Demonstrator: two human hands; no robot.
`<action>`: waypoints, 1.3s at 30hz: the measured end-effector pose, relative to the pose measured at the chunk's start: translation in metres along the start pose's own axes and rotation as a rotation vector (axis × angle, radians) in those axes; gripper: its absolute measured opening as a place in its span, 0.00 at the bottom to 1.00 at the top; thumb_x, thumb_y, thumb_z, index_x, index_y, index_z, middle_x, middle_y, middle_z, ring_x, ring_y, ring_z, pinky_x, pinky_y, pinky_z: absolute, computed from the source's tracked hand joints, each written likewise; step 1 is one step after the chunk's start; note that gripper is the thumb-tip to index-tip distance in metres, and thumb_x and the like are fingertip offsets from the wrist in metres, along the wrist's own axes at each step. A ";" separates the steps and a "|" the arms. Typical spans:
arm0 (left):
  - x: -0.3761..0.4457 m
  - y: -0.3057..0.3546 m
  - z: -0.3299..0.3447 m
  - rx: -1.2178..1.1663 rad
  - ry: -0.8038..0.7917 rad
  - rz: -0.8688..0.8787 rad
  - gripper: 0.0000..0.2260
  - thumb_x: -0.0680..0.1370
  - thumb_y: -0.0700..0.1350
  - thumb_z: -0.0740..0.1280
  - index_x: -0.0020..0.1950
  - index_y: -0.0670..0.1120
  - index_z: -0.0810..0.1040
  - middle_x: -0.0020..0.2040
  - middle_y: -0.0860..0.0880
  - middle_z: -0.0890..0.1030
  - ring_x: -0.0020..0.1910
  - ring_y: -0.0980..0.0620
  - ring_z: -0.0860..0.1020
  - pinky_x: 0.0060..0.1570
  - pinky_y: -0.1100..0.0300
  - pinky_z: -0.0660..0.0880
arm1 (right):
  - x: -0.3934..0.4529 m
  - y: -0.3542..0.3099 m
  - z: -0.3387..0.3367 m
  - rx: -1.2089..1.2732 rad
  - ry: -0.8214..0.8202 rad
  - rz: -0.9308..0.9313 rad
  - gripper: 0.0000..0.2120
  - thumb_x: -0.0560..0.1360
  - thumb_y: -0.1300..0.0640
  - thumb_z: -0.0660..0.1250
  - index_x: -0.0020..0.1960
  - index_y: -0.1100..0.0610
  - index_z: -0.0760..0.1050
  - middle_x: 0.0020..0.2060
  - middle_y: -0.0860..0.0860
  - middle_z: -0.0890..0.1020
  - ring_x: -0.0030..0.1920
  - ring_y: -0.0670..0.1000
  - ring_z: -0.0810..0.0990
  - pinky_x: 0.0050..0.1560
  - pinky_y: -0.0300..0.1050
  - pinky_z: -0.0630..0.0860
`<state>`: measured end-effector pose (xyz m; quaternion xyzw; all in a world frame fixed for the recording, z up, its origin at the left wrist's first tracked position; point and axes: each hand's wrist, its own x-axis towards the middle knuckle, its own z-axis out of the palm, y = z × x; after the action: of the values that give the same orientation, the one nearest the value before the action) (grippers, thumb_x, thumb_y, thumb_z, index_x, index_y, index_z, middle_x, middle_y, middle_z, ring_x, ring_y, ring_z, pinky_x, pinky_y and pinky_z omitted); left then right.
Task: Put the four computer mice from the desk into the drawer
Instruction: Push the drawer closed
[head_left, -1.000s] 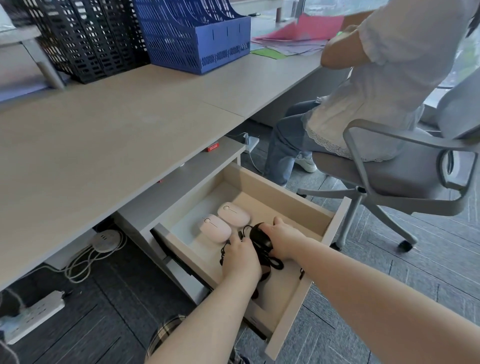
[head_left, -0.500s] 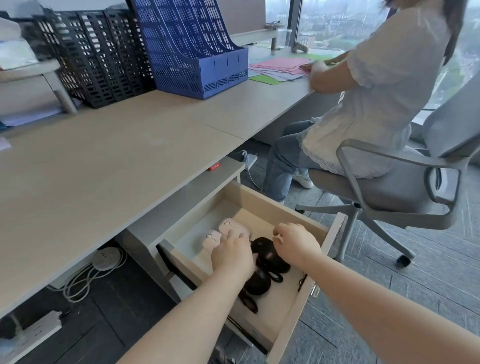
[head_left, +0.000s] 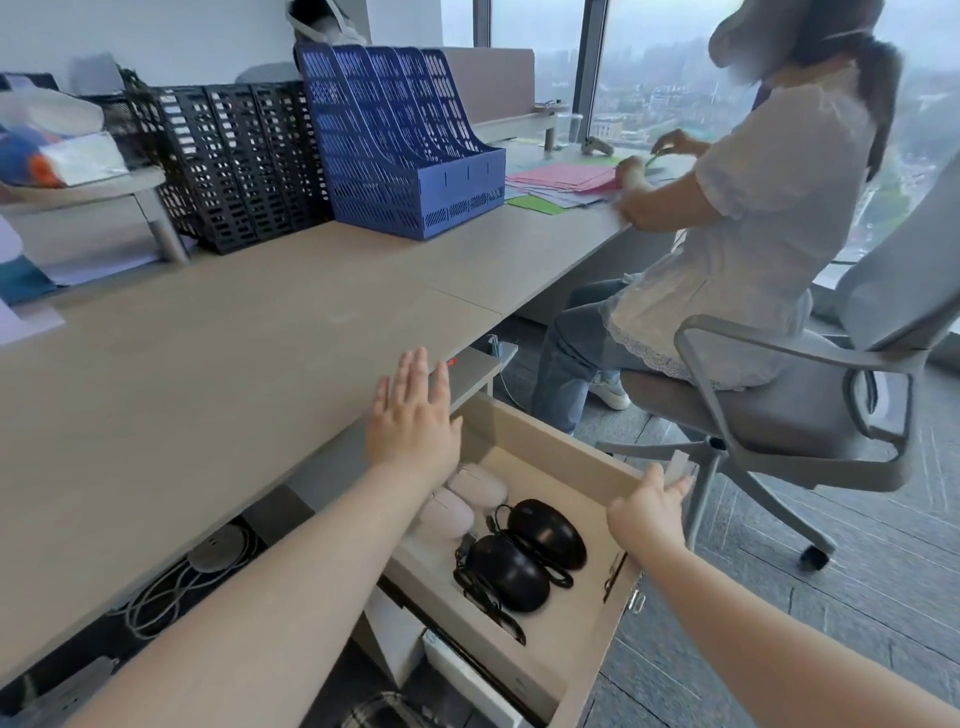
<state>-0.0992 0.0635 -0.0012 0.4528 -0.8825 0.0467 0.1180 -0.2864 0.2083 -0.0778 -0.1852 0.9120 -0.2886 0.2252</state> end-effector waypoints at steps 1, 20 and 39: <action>0.003 -0.008 0.000 0.001 -0.005 -0.025 0.30 0.81 0.54 0.52 0.77 0.44 0.44 0.79 0.42 0.44 0.78 0.45 0.43 0.76 0.48 0.45 | 0.001 -0.004 0.002 0.009 -0.007 0.004 0.36 0.73 0.66 0.54 0.77 0.54 0.44 0.77 0.59 0.38 0.73 0.65 0.60 0.66 0.60 0.71; 0.059 -0.086 0.002 -0.138 -0.282 -0.125 0.29 0.80 0.60 0.45 0.77 0.47 0.49 0.79 0.51 0.48 0.78 0.54 0.46 0.76 0.52 0.44 | 0.006 -0.082 0.083 0.226 -0.094 -0.173 0.12 0.81 0.55 0.51 0.45 0.61 0.68 0.44 0.58 0.75 0.44 0.55 0.71 0.46 0.47 0.67; 0.073 -0.091 0.007 -0.139 -0.277 -0.103 0.29 0.79 0.60 0.45 0.77 0.48 0.48 0.79 0.52 0.47 0.77 0.56 0.45 0.76 0.52 0.43 | 0.017 -0.149 0.138 0.098 -0.220 -0.314 0.11 0.81 0.57 0.51 0.41 0.56 0.65 0.34 0.51 0.70 0.40 0.54 0.70 0.44 0.45 0.65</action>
<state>-0.0678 -0.0483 0.0076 0.4902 -0.8671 -0.0832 0.0284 -0.1981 0.0250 -0.0932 -0.3443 0.8267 -0.3423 0.2845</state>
